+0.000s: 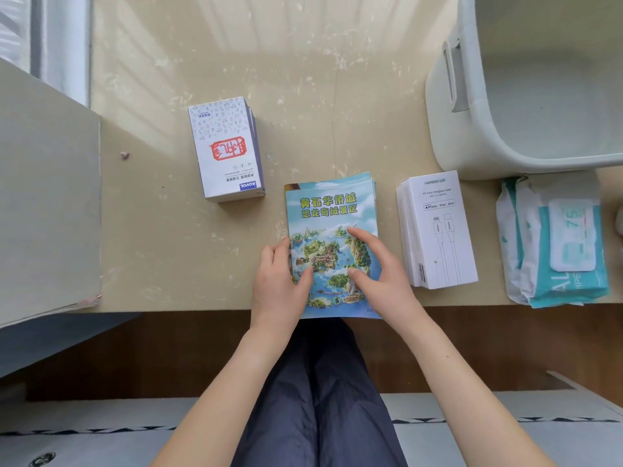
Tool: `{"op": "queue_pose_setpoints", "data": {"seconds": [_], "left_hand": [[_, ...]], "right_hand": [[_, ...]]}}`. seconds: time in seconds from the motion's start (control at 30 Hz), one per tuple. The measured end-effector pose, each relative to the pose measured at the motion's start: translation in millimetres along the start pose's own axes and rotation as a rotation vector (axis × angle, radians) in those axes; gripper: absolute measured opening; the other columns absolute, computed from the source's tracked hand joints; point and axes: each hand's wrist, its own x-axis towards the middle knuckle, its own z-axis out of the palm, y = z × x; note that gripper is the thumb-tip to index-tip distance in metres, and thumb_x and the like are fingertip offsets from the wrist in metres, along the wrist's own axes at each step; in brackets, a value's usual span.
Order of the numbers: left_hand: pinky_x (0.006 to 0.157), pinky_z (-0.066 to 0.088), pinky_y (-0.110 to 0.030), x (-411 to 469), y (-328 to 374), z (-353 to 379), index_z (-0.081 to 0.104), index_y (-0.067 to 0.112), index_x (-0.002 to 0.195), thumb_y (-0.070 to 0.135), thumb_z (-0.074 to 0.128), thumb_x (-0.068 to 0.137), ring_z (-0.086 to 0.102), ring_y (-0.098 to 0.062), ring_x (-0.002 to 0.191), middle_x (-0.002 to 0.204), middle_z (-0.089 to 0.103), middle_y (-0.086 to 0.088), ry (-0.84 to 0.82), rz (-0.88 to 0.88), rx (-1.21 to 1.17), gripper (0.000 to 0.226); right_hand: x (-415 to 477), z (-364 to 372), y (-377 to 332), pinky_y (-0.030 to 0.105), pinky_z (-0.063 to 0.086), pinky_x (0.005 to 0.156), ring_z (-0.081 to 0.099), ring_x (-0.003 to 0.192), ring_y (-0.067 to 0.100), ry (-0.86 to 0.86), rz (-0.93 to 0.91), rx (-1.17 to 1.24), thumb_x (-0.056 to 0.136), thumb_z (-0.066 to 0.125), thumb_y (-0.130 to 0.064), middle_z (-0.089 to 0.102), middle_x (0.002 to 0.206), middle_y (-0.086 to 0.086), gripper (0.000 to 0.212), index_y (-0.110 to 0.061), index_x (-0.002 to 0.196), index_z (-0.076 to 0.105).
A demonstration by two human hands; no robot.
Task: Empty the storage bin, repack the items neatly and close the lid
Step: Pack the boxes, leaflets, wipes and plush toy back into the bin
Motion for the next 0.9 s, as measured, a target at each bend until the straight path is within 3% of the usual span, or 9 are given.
{"op": "queue_pose_setpoints", "data": {"seconds": [0.17, 0.37, 0.5, 0.57, 0.63, 0.77, 0.83, 0.9], "left_hand": [[0.083, 0.050, -0.030, 1.2, 6.1, -21.6, 0.048, 0.014, 0.136, 0.022, 0.061, 0.091, 0.053, -0.011, 0.100, 0.114, 0.052, 0.002, 0.023, 0.020, -0.034, 0.047], [0.072, 0.041, -0.017, 16.3, 14.3, -69.2, 0.056, 0.016, 0.123, 0.014, 0.062, 0.089, 0.052, -0.009, 0.085, 0.102, 0.055, 0.007, 0.173, 0.133, -0.046, 0.034], [0.071, 0.038, -0.009, 42.0, 15.5, -100.1, 0.058, 0.015, 0.118, 0.011, 0.062, 0.089, 0.052, -0.009, 0.083, 0.101, 0.056, 0.004, 0.298, 0.160, -0.086, 0.030], [0.075, 0.042, -0.013, 61.3, 13.6, -110.3, 0.056, 0.015, 0.121, 0.015, 0.063, 0.088, 0.052, -0.012, 0.088, 0.104, 0.055, 0.002, 0.349, 0.108, -0.113, 0.034], [0.086, 0.045, -0.028, 82.7, 8.7, -114.2, 0.051, 0.015, 0.126, 0.024, 0.066, 0.086, 0.051, -0.017, 0.100, 0.112, 0.052, 0.000, 0.367, -0.004, -0.152, 0.044], [0.103, 0.041, -0.039, 119.3, -6.5, -111.9, 0.037, 0.013, 0.141, 0.044, 0.069, 0.082, 0.046, -0.019, 0.119, 0.128, 0.042, -0.002, 0.230, -0.245, -0.284, 0.073], [0.105, 0.039, -0.040, 128.8, -11.4, -110.1, 0.038, 0.012, 0.141, 0.048, 0.068, 0.082, 0.046, -0.019, 0.122, 0.128, 0.042, -0.003, 0.161, -0.288, -0.309, 0.075], [0.104, 0.039, -0.039, 132.0, -11.7, -109.1, 0.047, 0.015, 0.134, 0.047, 0.068, 0.083, 0.047, -0.020, 0.120, 0.120, 0.043, -0.001, 0.111, -0.296, -0.318, 0.063]], "right_hand": [[-9.0, 2.2, -13.9, 0.026, 0.050, 0.099, 0.046, 0.127, -0.006, 0.045, -0.028, 0.084, 0.090, 0.055, 0.010, 0.052, 0.135, -0.025, 0.061, -0.034, 0.132, 0.054], [-4.7, -8.7, -44.1, 0.018, 0.054, 0.084, 0.048, 0.125, -0.004, 0.100, -0.066, 0.117, 0.090, 0.058, 0.009, 0.053, 0.128, -0.032, 0.063, -0.041, 0.128, 0.056], [7.9, -15.1, -65.9, 0.014, 0.054, 0.075, 0.053, 0.119, -0.006, 0.124, -0.107, 0.131, 0.090, 0.059, 0.008, 0.054, 0.130, -0.024, 0.061, -0.039, 0.128, 0.057], [16.9, -15.4, -72.2, 0.013, 0.053, 0.073, 0.054, 0.117, -0.008, 0.127, -0.113, 0.135, 0.090, 0.059, 0.008, 0.053, 0.132, -0.022, 0.061, -0.040, 0.128, 0.057], [27.9, -13.0, -75.2, 0.013, 0.054, 0.074, 0.054, 0.117, -0.007, 0.122, -0.106, 0.117, 0.090, 0.060, 0.006, 0.053, 0.133, -0.023, 0.063, -0.044, 0.128, 0.056], [51.8, -4.4, -77.2, 0.012, 0.053, 0.072, 0.055, 0.115, -0.007, 0.103, -0.090, 0.075, 0.088, 0.061, 0.007, 0.054, 0.135, -0.018, 0.064, -0.043, 0.129, 0.056], [61.1, -0.3, -78.0, 0.010, 0.051, 0.073, 0.055, 0.114, -0.009, 0.091, -0.090, 0.068, 0.088, 0.061, 0.008, 0.055, 0.135, -0.017, 0.065, -0.041, 0.130, 0.056], [67.7, 3.1, -80.0, 0.011, 0.052, 0.075, 0.056, 0.113, -0.008, 0.070, -0.086, 0.082, 0.088, 0.061, 0.008, 0.056, 0.133, -0.019, 0.064, -0.040, 0.130, 0.057]]}}
